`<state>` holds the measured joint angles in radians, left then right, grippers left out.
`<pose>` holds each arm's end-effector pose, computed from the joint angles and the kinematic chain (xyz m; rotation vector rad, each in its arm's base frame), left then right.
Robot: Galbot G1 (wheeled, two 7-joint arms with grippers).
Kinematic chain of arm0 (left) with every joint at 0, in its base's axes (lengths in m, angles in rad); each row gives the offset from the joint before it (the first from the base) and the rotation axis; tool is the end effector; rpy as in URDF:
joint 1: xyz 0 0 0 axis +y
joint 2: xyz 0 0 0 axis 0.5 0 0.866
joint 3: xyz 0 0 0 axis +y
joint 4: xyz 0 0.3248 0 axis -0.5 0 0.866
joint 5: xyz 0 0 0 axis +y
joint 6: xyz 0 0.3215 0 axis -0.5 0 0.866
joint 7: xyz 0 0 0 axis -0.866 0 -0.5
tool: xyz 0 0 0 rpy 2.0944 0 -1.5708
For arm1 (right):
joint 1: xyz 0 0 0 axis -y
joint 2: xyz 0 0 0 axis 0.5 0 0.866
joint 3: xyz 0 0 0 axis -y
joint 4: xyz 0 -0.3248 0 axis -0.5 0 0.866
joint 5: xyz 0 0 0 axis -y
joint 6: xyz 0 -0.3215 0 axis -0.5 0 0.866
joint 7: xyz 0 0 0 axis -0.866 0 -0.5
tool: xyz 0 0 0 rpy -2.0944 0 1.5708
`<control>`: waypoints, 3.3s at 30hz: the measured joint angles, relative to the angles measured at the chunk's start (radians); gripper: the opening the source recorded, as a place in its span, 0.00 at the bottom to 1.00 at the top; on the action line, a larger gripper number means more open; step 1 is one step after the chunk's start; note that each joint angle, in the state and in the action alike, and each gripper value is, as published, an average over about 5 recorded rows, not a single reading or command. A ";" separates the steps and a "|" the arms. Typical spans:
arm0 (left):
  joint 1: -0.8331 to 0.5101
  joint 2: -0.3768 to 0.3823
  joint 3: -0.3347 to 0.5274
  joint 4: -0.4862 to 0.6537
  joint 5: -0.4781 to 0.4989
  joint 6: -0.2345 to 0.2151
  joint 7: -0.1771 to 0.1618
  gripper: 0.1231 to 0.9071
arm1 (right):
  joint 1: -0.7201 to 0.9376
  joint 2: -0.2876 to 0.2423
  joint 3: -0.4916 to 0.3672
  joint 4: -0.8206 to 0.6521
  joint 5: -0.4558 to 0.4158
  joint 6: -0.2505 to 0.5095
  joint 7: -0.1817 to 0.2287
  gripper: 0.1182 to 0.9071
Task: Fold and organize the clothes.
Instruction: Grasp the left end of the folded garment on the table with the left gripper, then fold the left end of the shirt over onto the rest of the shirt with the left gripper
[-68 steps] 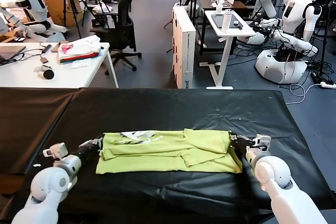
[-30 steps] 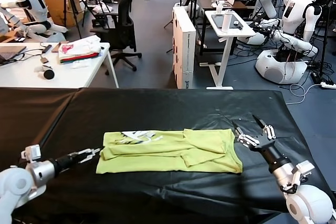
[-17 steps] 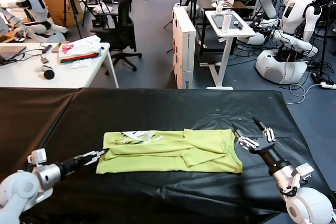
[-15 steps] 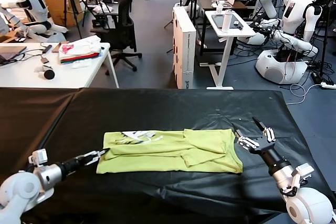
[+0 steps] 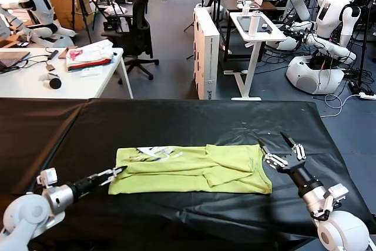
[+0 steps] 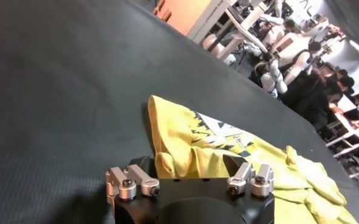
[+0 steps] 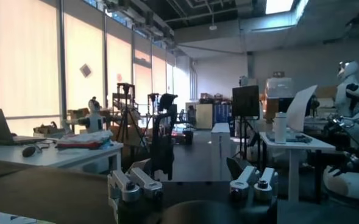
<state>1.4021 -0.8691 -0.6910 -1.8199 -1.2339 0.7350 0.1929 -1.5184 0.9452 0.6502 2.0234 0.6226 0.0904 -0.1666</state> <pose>0.2346 0.1982 -0.2512 -0.4821 -2.2659 0.6993 0.1975 -0.1375 -0.2442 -0.5074 3.0390 0.0150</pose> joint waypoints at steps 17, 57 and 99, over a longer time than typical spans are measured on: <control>-0.021 -0.009 0.026 0.010 0.009 0.001 -0.004 0.79 | -0.003 0.016 -0.007 0.004 -0.014 0.000 0.001 1.00; 0.128 0.153 -0.307 -0.076 0.162 0.002 -0.052 0.08 | -0.009 0.103 0.010 -0.028 -0.055 0.017 0.114 1.00; -0.093 -0.403 0.283 -0.257 0.212 0.001 -0.208 0.08 | -0.154 0.210 0.100 0.007 -0.144 0.017 0.091 1.00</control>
<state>1.3094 -1.2726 -0.4083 -2.0765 -1.0219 0.7364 -0.0147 -1.6721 1.1550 0.7497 2.0309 0.4790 0.1075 -0.0757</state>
